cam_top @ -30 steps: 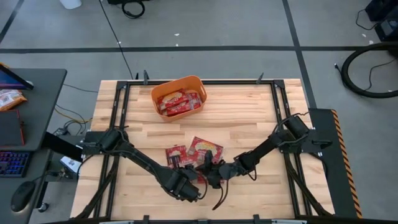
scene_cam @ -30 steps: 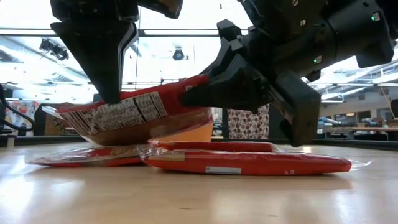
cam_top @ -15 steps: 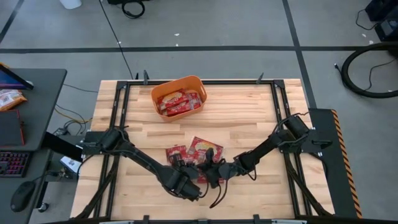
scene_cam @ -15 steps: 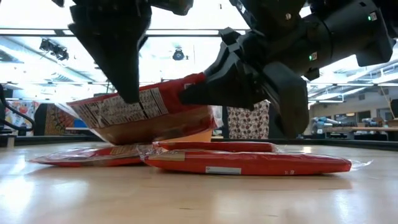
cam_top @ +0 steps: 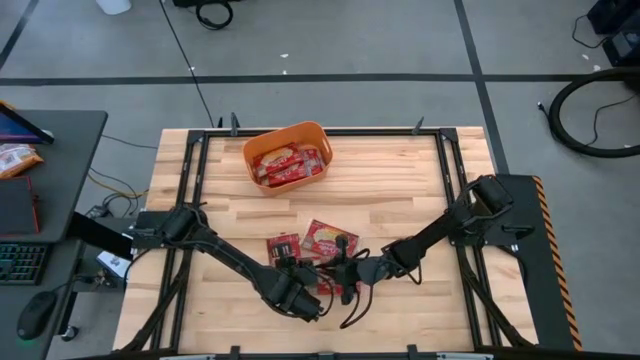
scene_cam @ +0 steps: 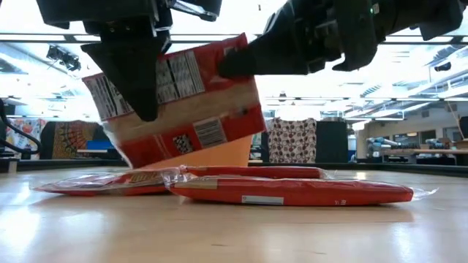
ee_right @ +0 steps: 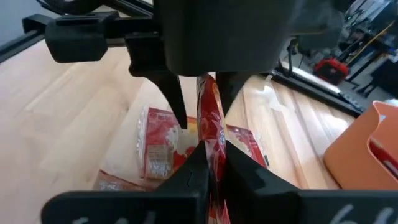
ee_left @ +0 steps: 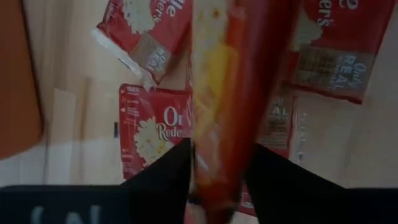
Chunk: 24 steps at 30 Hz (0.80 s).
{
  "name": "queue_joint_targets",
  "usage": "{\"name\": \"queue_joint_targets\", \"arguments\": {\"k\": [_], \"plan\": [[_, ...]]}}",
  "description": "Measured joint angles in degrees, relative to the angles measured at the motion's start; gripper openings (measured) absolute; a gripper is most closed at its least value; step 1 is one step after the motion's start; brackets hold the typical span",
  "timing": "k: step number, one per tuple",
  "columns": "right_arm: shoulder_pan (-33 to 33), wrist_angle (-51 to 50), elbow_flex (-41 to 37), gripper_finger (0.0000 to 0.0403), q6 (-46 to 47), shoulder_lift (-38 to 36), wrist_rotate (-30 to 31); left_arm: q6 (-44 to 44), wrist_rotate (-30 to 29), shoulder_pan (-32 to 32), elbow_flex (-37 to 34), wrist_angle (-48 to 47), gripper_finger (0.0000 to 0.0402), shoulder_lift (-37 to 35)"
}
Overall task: Sort popcorn bags into baskets
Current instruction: Put the red popcorn bag into the orange bin
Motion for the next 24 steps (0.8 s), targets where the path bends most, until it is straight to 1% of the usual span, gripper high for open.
{"name": "queue_joint_targets", "arguments": {"k": [5,7,9,11,12,15,16,17,20,22,24], "plan": [[0.35,-0.72,0.00,0.0037,0.31,-1.08,-2.15,-1.72,1.41,0.12,0.00,0.31,0.0080,-0.02],[0.60,-1.28,0.00,0.0052,-0.04,-1.08,-2.16,-1.78,3.17,0.46,0.00,0.56,0.0052,-0.02],[0.84,-2.13,0.00,0.0075,-0.38,-1.09,-1.86,-1.97,4.52,0.79,0.00,0.51,0.0028,-0.02],[1.46,-4.90,-0.02,0.0102,-1.00,-1.92,0.68,-1.86,5.57,1.19,0.00,0.28,0.0025,-0.02],[1.77,-7.04,-0.02,0.0116,-1.22,-2.68,3.02,-1.86,5.99,1.42,0.00,0.27,0.0025,-0.02],[3.19,-16.96,-0.02,0.0152,0.79,-6.63,14.00,-2.57,6.26,2.16,1.46,-2.82,0.0025,0.00],[3.69,-20.78,-0.02,0.0161,2.30,-8.11,16.77,-2.97,6.15,2.51,2.29,-4.41,0.0026,-0.03],[4.12,-24.22,-0.11,0.0169,4.18,-9.63,18.17,-3.07,5.93,2.88,3.32,-6.35,0.0029,-0.04],[5.27,-29.68,-2.13,0.0185,11.56,-13.72,17.62,-3.16,3.92,4.22,6.86,-13.22,0.0032,-0.08],[5.90,-29.94,-4.60,0.0188,15.99,-15.48,15.99,-2.95,1.06,5.39,9.01,-16.99,0.0031,-0.09],[6.64,-27.91,-7.51,0.0188,18.77,-16.57,15.44,-2.08,-2.82,6.95,10.53,-20.52,0.0031,-0.10]]}}
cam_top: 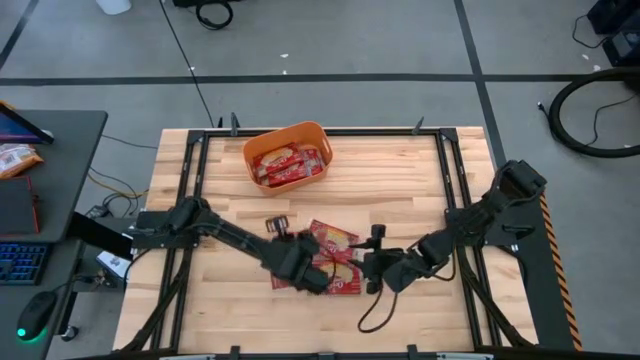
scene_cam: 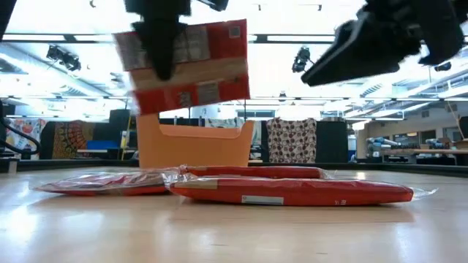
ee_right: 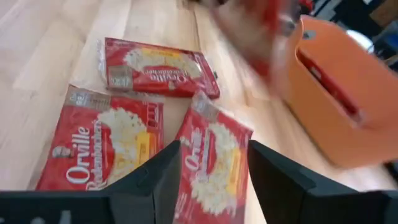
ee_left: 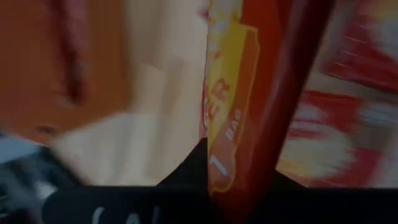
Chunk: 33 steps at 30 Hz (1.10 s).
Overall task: Sort popcorn bags into baskets
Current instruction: Put the red popcorn bag into the orange bin
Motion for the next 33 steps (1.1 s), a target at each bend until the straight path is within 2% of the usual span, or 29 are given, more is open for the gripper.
{"name": "queue_joint_targets", "arguments": {"k": [6,13,18,23,28,33], "plan": [[2.56,16.44,-9.06,0.0186,4.71,-0.46,-0.05,8.61,-8.90,7.03,0.08,0.02,0.0031,-0.04],[5.16,30.36,-16.23,0.0185,4.78,-0.26,3.03,17.70,-10.33,19.06,0.00,-0.08,0.0031,-0.21],[6.04,32.04,-16.31,0.0185,4.81,-0.26,1.68,26.57,-12.07,26.72,0.99,0.38,0.0031,-0.25],[7.67,32.29,-16.05,0.0185,7.04,-0.26,-3.78,29.41,-12.83,34.64,0.99,1.48,0.0031,-0.25],[9.73,32.35,-16.05,0.0185,7.92,-0.26,-2.75,33.16,-12.07,40.91,-0.92,7.14,0.0031,-0.36],[11.15,32.27,-16.05,0.0185,7.94,-0.26,-1.13,38.75,-10.15,43.61,-6.25,14.14,0.0032,-0.38]]}}
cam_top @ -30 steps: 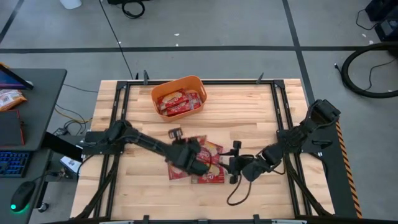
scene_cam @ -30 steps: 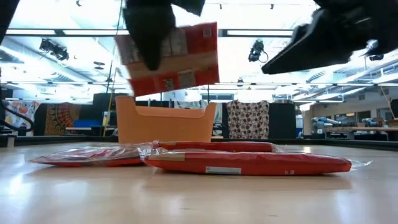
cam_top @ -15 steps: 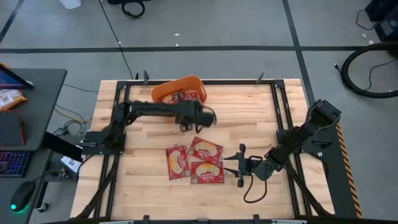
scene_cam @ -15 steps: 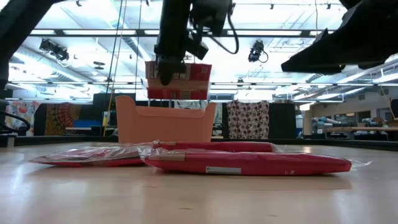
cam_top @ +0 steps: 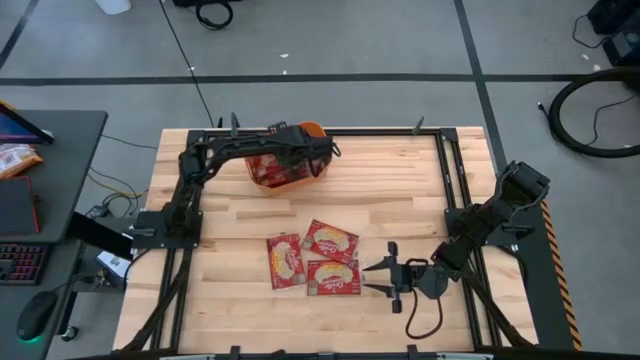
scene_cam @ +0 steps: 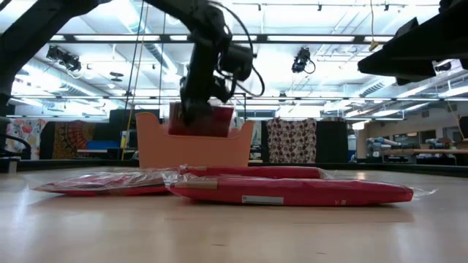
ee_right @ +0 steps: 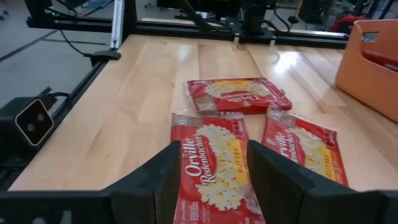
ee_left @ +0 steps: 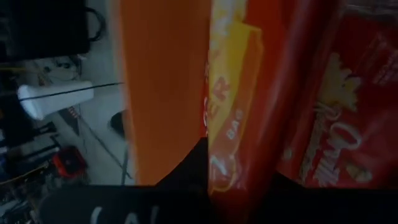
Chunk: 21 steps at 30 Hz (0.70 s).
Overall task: Sort popcorn bags into baskets
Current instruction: Put the red popcorn bag into the orange bin
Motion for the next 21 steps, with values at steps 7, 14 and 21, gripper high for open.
{"name": "queue_joint_targets", "arguments": {"k": [7,14,21], "plan": [[0.21,-1.32,0.00,0.0185,1.93,0.04,0.17,0.87,1.46,0.80,-4.30,1.26,0.0071,0.09],[0.21,-1.51,0.00,0.0185,1.95,0.04,0.10,0.05,1.21,-1.62,-2.04,-0.49,0.0164,0.04],[0.21,-1.51,0.00,0.0185,2.02,0.04,0.08,10.87,6.17,-8.51,4.27,-2.14,0.0174,0.02]]}}
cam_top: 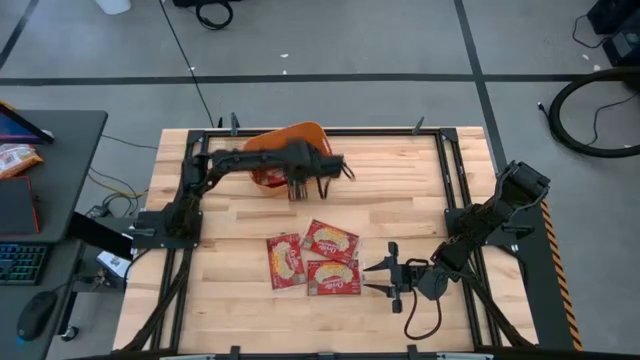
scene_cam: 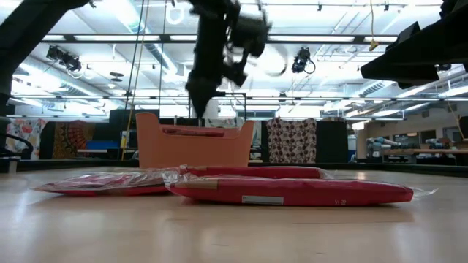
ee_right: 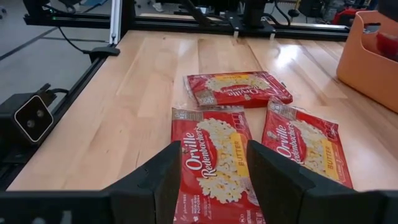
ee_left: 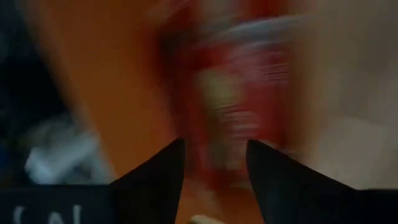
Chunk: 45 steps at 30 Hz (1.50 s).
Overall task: Sort popcorn bags into baskets
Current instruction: Put the red popcorn bag into the orange bin
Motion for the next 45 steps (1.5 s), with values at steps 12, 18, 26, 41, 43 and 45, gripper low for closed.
{"name": "queue_joint_targets", "arguments": {"k": [12,18,26,41,43,45], "plan": [[0.15,0.33,0.00,0.0185,0.44,0.00,-0.48,-4.90,18.81,-20.18,0.92,9.81,0.0161,1.15],[0.26,0.72,-0.01,0.0185,1.04,0.00,-0.48,-11.77,10.14,-26.51,0.87,15.87,0.0165,3.20],[0.37,1.79,0.00,0.0185,0.82,0.11,-0.28,-16.32,9.53,-29.08,0.87,19.69,0.0230,6.72],[0.37,0.98,-0.02,0.0185,0.89,0.49,-0.24,-13.98,6.72,-29.80,0.89,22.21,0.0233,11.88],[0.37,1.07,0.02,0.0185,0.98,0.48,-0.46,-13.80,6.68,-29.77,0.85,21.18,0.0228,12.76],[0.37,0.91,-0.02,0.0185,0.95,0.50,-0.45,-14.15,6.08,-29.76,0.87,20.81,0.0223,13.55]]}}
